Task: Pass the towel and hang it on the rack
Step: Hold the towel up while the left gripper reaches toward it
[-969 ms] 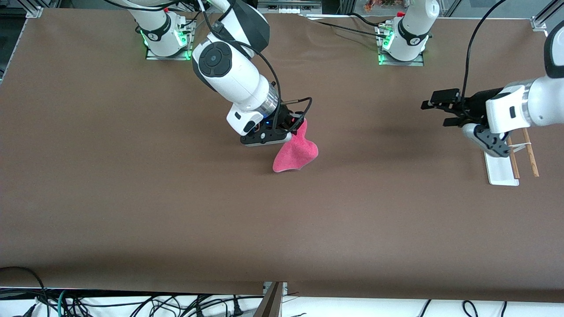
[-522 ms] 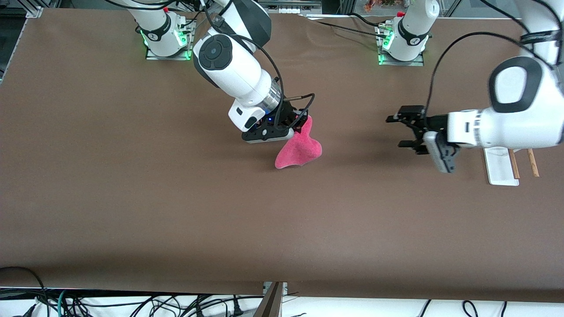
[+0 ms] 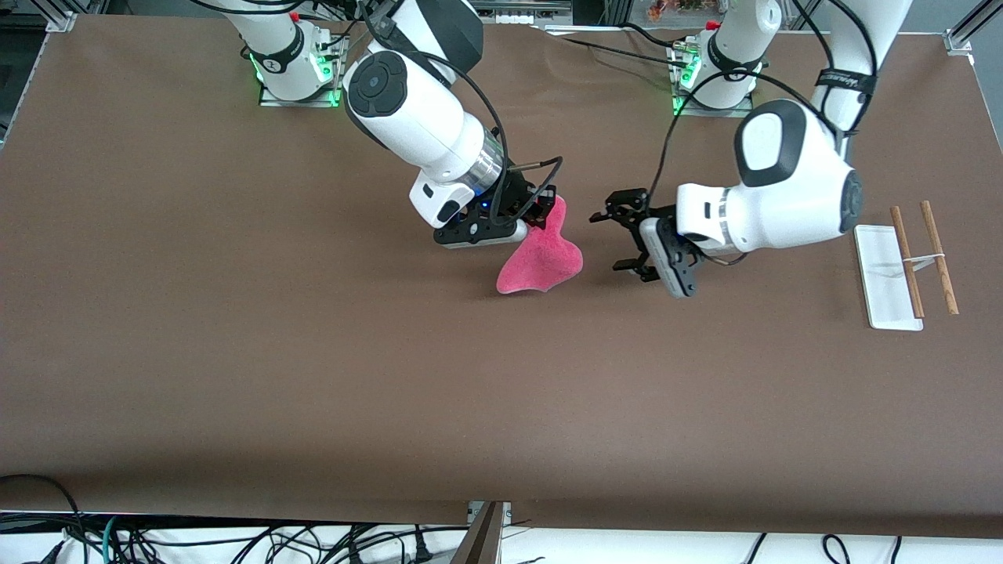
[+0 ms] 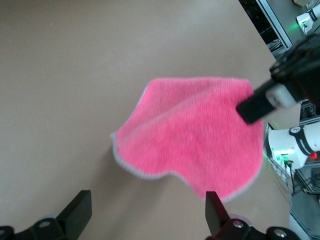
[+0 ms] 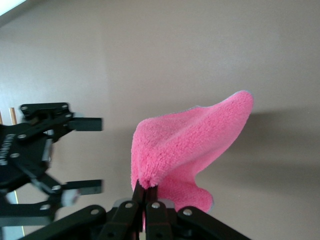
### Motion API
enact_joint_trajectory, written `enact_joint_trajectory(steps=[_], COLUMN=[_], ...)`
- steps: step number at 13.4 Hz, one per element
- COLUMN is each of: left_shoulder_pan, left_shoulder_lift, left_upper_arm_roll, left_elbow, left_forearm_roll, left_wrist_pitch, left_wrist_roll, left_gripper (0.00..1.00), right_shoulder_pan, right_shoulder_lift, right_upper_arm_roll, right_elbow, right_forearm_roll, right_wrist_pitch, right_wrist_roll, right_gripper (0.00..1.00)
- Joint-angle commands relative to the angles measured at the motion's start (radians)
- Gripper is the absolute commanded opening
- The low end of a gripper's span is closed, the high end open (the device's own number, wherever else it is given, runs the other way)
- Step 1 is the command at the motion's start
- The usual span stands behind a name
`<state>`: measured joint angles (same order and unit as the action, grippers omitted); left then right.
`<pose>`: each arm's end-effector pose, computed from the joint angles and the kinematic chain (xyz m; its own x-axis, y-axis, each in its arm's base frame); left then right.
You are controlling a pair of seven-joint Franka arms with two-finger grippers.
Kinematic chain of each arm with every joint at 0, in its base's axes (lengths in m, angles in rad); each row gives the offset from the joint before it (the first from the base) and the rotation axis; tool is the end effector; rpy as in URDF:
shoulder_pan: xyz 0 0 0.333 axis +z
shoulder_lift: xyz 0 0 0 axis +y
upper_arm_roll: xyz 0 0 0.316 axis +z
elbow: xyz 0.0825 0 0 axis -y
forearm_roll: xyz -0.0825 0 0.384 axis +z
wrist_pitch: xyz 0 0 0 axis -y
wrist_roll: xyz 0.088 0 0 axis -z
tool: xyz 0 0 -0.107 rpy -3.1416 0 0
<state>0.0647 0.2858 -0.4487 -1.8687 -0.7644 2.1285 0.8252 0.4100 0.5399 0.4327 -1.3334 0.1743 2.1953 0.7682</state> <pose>0.5745 -0.2469 0.3914 0.7491 -0.5430 0.3794 -0.6501 -0.4923 0.5789 0.5384 0.5028 0.4814 0.9955 -0.0892 -0.0332 -0.0940 -0.8663 -0.4907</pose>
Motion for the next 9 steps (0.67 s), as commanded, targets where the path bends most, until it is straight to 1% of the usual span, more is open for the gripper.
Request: enact_joint_trajectory(steps=[1, 6, 7, 8, 9], left_shoulder_pan=[-0.02, -0.06, -0.063, -0.069, -0.069], left_shoulder_lift=[0.026, 0.064, 0.066, 0.066, 0.064], left_upper_arm_roll=[-0.008, -0.008, -0.008, -0.01, -0.008], left_elbow=[-0.004, -0.003, -0.004, -0.006, -0.006], left_forearm_roll=[-0.032, -0.03, -0.032, -0.032, -0.032], left_wrist_pitch=[0.06, 0.132, 0.142, 0.14, 0.14], left_wrist_roll=[0.04, 0.042, 0.04, 0.042, 0.04], left_gripper=[1.0, 1.0, 0.98, 0.87, 0.67], right_shoulder_pan=[0.001, 0.001, 0.001, 0.001, 0.001], right_shoulder_lift=[-0.006, -0.006, -0.006, -0.006, -0.006], right_upper_arm_roll=[0.009, 0.009, 0.009, 0.009, 0.009], right_elbow=[0.011, 0.011, 0.011, 0.011, 0.011], right_forearm_roll=[0.019, 0.019, 0.019, 0.019, 0.019], right_wrist_pitch=[-0.008, -0.009, -0.009, -0.009, -0.008], right_wrist_roll=[0.013, 0.011, 0.011, 0.011, 0.011], right_gripper=[0.0, 0.0, 0.0, 0.0, 0.0])
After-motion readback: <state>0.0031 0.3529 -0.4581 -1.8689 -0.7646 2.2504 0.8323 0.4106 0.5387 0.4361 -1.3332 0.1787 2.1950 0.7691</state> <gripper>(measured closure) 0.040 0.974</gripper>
